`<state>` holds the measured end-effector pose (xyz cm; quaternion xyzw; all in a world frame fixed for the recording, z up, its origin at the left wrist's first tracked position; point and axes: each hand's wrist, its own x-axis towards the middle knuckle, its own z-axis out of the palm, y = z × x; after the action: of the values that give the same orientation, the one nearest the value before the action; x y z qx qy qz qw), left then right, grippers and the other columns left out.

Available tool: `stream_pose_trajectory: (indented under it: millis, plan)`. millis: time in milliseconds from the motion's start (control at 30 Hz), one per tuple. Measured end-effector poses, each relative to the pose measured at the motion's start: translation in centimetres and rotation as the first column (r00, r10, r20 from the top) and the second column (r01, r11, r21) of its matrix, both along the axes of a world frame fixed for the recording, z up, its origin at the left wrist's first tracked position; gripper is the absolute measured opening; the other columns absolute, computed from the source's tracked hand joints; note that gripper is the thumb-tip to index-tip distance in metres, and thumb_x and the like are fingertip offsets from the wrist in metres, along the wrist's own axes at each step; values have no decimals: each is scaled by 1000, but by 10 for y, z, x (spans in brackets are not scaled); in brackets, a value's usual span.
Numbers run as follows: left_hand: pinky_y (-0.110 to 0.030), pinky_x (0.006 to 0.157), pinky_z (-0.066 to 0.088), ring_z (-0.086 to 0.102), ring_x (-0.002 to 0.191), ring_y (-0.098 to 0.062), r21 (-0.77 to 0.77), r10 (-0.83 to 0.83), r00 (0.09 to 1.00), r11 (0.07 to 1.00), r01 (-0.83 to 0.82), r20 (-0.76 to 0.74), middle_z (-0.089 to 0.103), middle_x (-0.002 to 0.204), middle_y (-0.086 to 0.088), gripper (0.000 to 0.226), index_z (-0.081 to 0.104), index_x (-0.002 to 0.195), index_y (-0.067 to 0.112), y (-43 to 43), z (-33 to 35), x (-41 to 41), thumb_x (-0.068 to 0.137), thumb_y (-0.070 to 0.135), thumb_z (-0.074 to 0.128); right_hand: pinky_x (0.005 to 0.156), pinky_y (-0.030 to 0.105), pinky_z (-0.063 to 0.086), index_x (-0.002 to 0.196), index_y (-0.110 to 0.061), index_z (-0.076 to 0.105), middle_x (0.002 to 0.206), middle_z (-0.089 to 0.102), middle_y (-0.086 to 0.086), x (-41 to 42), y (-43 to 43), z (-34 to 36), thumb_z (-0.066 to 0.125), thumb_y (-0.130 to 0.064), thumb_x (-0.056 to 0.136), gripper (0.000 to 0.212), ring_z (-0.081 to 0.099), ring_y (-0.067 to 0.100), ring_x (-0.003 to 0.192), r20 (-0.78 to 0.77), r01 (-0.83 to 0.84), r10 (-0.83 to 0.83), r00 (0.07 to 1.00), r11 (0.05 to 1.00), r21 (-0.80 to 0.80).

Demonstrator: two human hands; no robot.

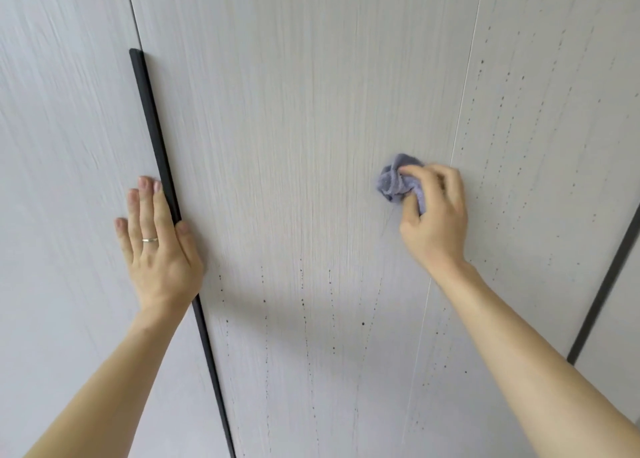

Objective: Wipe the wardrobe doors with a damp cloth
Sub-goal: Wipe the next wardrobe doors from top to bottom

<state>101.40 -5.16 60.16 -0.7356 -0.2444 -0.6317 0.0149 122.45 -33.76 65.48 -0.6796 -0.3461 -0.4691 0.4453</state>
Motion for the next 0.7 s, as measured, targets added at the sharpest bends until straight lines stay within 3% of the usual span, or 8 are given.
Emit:
stream_pose_trajectory:
  millis: [133,233,300,400,500,567,633,700]
  plan:
    - [-43,126,0,0,155,-11,8,3,1000,1000,-3,-9,2,167,8,56,17,160,12,0,-2,-1,106,20,27,85,22,44,118,-13,66,117,53,12,6,4,-46,52,4,87,37,56,28,105,86,24,-27,996,999,34]
    - [-42,126,0,1,155,-12,14,-1,1000,1000,1,-5,3,167,7,56,17,160,12,1,-2,-1,106,21,27,69,35,53,119,-21,60,118,50,10,5,0,-111,48,-7,91,33,59,28,98,73,20,-14,997,996,-87]
    - [-42,126,-1,0,155,-11,12,2,1000,1000,-2,-9,2,167,7,56,16,160,12,1,-2,-1,106,21,27,61,35,54,118,-23,59,118,49,8,3,-6,-135,47,-10,92,32,59,26,92,78,43,-30,997,984,-172]
    - [-40,126,-2,-2,155,-10,3,8,1000,1000,-8,-16,3,167,6,56,16,160,11,0,-2,-1,106,21,27,59,35,53,117,-22,60,118,49,6,6,-13,-115,47,-11,90,32,57,25,91,96,24,-2,995,973,-228]
    - [-37,125,-5,-1,154,-10,-25,17,1000,1000,-17,-10,5,167,4,56,15,160,11,-5,-2,0,107,19,28,70,30,48,116,-20,65,118,48,2,8,-14,-53,53,-3,86,37,56,22,99,2,30,-30,1000,996,-79]
    - [-35,125,-6,-2,154,-10,-39,22,1000,999,-23,-7,5,167,4,55,15,161,11,-8,-3,1,107,17,28,77,19,39,116,-21,66,118,50,3,9,-15,-18,54,1,84,41,55,17,103,-87,20,-18,996,1000,24]
    - [-37,125,-5,-1,154,-10,-40,27,1000,999,-28,-9,4,167,5,55,14,161,12,-7,-4,1,108,17,28,79,13,33,117,-21,65,118,51,4,8,-15,-11,55,2,84,41,54,14,104,-96,22,-17,995,998,55]
    - [-37,125,-5,1,155,-13,-37,32,999,999,-32,-2,4,167,5,55,14,161,12,-6,-5,1,108,17,29,81,15,35,117,-18,65,117,50,6,8,-15,-35,57,4,84,41,54,17,103,-45,29,-28,999,999,32]
